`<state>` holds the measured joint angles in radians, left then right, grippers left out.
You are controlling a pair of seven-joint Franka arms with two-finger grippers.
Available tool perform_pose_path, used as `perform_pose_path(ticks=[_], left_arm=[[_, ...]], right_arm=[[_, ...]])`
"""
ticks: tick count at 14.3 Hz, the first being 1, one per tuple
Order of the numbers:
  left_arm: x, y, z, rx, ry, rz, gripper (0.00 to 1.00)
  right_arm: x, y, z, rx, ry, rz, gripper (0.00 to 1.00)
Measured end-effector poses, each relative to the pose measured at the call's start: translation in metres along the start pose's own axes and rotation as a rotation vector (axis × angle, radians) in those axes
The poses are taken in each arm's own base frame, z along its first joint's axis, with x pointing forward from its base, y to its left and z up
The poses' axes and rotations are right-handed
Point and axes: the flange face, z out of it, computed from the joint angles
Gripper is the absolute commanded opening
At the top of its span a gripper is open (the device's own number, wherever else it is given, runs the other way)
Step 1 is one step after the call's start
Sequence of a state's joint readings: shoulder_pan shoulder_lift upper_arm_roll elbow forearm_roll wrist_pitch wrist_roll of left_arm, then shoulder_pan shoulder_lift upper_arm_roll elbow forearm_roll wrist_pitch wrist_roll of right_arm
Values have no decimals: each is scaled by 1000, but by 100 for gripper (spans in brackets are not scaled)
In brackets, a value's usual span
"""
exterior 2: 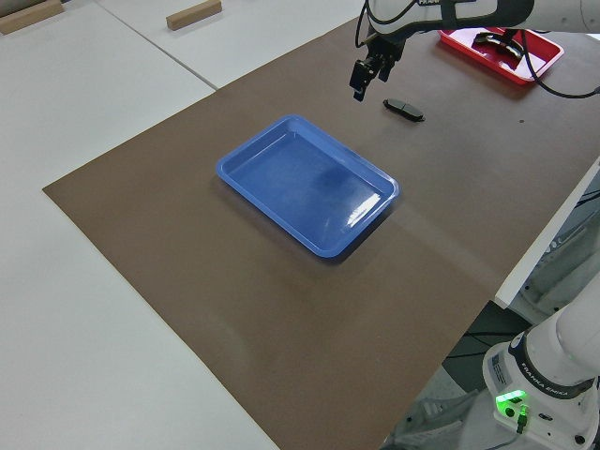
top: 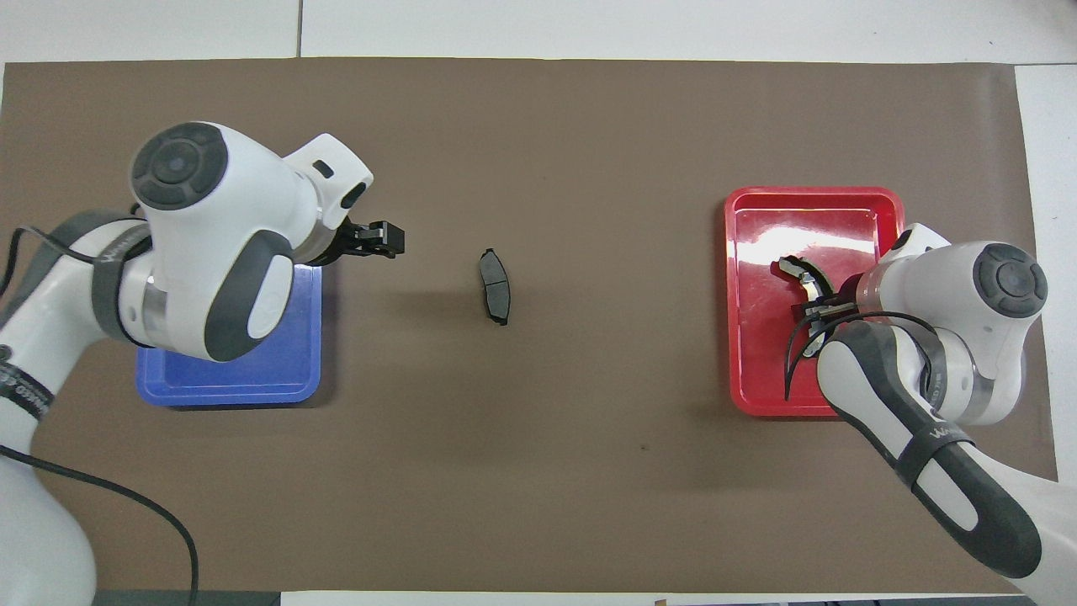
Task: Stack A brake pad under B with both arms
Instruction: 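Withdraw the left gripper while the right gripper grasps the curved pad, then carry the curved pad with the right gripper above the dark pad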
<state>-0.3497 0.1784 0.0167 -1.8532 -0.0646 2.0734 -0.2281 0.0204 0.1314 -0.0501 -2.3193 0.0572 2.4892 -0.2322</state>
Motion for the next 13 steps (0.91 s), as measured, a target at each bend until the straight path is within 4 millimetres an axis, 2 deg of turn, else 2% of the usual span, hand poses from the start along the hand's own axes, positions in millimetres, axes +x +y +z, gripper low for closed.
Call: perform_pose_path(ticks=[3,5,7,9,11,13], left_arm=[[9,-66,-31,5,-30,60,97],[9,-105,-54,4,-51,81,97],[6,-134,-87,0,-59,101,97],[-2,-147,-125,-3,-68,109,97],[-8,-152,-158,-3,-75,106,97],[-11,-154,-174,14,-79,113,97]], right_arm=[[0,0,-1,3,-11,0,0],[5,-1,-11,15,-54,-2,0],[24,-3,-40,26,-81,-14,0],[46,-15,-69,24,-57,-42,0],[69,-49,-90,19,-21,-54,0],[92,-105,-104,20,-35,-4,0]])
